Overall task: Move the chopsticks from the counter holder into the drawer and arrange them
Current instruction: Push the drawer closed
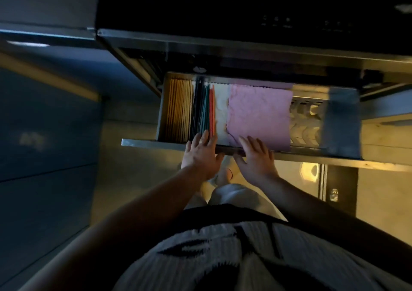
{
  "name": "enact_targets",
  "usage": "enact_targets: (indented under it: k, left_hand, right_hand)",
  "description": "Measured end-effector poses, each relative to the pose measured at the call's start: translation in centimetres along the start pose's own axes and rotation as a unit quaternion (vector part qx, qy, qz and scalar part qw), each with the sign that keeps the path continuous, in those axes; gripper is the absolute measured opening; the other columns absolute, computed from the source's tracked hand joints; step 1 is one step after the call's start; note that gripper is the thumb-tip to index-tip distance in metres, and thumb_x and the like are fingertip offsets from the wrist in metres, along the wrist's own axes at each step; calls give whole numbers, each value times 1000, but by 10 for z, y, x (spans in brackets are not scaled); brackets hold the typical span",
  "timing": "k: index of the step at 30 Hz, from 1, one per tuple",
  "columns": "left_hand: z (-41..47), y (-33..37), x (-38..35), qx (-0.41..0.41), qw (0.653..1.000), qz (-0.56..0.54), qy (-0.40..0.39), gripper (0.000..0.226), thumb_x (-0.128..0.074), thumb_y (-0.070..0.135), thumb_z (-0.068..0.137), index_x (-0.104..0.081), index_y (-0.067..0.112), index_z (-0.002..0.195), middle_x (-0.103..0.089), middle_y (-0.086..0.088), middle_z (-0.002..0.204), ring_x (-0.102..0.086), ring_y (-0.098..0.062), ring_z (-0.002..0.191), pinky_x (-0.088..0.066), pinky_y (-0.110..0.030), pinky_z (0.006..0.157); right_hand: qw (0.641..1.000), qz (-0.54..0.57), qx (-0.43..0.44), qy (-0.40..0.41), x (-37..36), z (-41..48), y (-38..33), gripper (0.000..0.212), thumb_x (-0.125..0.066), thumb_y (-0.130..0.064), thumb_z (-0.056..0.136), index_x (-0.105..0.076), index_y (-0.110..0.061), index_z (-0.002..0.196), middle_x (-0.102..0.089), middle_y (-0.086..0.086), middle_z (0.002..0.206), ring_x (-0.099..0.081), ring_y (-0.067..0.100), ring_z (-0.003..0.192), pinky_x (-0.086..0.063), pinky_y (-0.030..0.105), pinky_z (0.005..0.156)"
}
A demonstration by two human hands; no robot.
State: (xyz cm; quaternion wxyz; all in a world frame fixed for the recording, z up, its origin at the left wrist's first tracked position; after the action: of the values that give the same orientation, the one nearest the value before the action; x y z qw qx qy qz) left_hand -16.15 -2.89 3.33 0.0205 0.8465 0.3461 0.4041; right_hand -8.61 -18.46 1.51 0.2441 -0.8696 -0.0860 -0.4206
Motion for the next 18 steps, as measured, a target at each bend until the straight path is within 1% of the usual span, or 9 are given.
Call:
enact_targets:
  k: [2, 5, 9, 12, 13, 14, 15, 17, 18]
  left_hand:
    - [-14, -6, -6, -14, 999, 32, -20, 70, -34, 54, 96, -8, 27, 154, 1, -4, 163, 1, -28, 149, -3, -48, 118]
    - [-29, -18, -19, -49, 996, 54, -46, 71, -32, 58, 93, -9, 29, 154, 5, -1, 163, 3, -26, 149, -3, -48, 117]
    - [-39, -32, -35, -50, 995, 0, -81, 79, -30, 67, 85, -14, 31, 152, 0, 3, 163, -4, -26, 148, -15, -50, 115]
    - [-38, -37, -44, 31, 984, -141, -108, 79, -46, 61, 85, -19, 29, 152, -16, -2, 161, -26, -30, 143, -30, -47, 111]
    - [-36, -35, -45, 73, 967, -215, -115, 78, -52, 57, 86, -22, 28, 152, -26, -4, 158, -36, -30, 138, -35, -43, 108]
    - [-34, -33, -45, 120, 938, -303, -117, 76, -56, 53, 87, -25, 26, 151, -35, -6, 153, -43, -29, 132, -39, -38, 104]
    - [-33, -29, -45, 168, 895, -395, -122, 73, -59, 50, 88, -29, 26, 150, -42, -8, 149, -47, -28, 128, -40, -37, 102]
    - [-34, -22, -45, 239, 776, -565, -148, 62, -58, 48, 90, -38, 29, 145, -47, -6, 144, -47, -27, 127, -39, -41, 99]
    - [-34, -18, -44, 248, 716, -633, -158, 56, -53, 50, 92, -40, 31, 143, -45, -5, 146, -45, -26, 130, -38, -45, 100]
  right_hand:
    - [999, -21, -35, -9, -8, -23, 2, 64, -40, -57, 87, -15, -43, 145, -18, -4, 157, -14, 26, 145, -19, 52, 114]
    - [995, -28, -86, -36, -25, -50, 7, 64, -36, -59, 89, -15, -40, 147, -3, -6, 161, -6, 28, 147, -15, 54, 115]
    - [987, 49, -149, -30, -37, -76, 8, 61, -40, -56, 91, -18, -41, 146, -13, 1, 161, -12, 29, 146, -18, 53, 113]
    - [974, 132, -185, 9, -42, -83, 11, 60, -44, -51, 93, -25, -35, 147, -25, 5, 157, -25, 31, 142, -25, 51, 112]
    - [962, 179, -203, 19, -42, -83, 13, 59, -45, -48, 94, -27, -31, 147, -29, 7, 155, -30, 31, 140, -27, 48, 113]
    - [944, 236, -229, 28, -41, -83, 15, 58, -46, -46, 94, -30, -28, 147, -33, 8, 154, -34, 30, 138, -28, 44, 112]
    - [917, 299, -261, 35, -40, -83, 17, 57, -47, -46, 95, -32, -27, 147, -37, 8, 151, -38, 29, 136, -29, 41, 111]
    - [840, 429, -329, 35, -35, -82, 19, 54, -45, -49, 95, -37, -28, 144, -44, 7, 146, -43, 28, 131, -35, 45, 108]
    - [788, 496, -363, 31, -32, -81, 21, 53, -43, -51, 95, -38, -29, 142, -47, 5, 143, -45, 28, 129, -39, 48, 103]
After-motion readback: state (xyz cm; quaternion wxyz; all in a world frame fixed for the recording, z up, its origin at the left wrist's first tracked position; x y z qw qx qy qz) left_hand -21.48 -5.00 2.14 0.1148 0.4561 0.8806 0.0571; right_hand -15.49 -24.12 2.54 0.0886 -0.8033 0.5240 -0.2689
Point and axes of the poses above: each hand's wrist, its own z-axis towards the middle knuckle, its own x-axis out of the back of the hand, y = z × x, the point moved 2 cm from there along z, towards the middle knuckle
